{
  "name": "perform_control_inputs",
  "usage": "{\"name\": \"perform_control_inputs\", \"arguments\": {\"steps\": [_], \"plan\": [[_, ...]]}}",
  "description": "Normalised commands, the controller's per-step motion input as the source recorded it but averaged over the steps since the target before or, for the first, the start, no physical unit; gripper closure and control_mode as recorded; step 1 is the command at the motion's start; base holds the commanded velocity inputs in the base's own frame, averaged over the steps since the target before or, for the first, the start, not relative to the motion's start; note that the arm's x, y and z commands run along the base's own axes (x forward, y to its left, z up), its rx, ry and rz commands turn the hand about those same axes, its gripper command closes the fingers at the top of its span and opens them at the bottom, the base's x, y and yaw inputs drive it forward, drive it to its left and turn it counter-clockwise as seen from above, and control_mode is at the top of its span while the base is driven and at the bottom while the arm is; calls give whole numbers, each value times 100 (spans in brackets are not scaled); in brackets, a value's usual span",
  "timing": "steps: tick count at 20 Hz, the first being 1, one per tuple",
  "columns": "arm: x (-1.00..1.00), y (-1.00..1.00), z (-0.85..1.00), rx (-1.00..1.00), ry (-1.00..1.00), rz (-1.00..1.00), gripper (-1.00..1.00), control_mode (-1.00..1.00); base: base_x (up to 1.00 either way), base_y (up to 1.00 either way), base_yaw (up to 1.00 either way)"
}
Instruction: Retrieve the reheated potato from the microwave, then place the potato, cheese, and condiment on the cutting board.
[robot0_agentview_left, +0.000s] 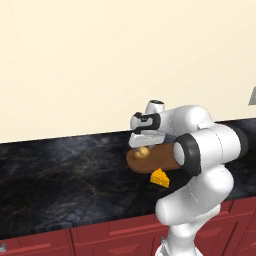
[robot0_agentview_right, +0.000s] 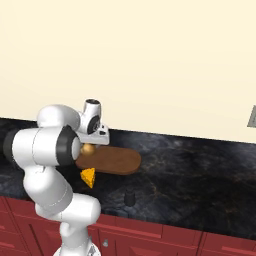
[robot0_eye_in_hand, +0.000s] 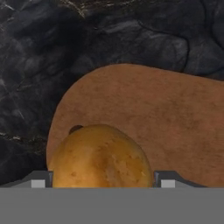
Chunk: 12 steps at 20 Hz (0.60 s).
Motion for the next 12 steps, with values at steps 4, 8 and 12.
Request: {"name": "perform_control_inputs", "arguments": {"steps": [4,8,12], "plan": [[-35,-33,-90,0,0,-1,-100,-100,0,0,0],[-54,-28,-84,-1,0,0,-100,-100,0,0,0],[-58,-18,-34,3,-5,-2,-100,-100,0,0,0]]}}
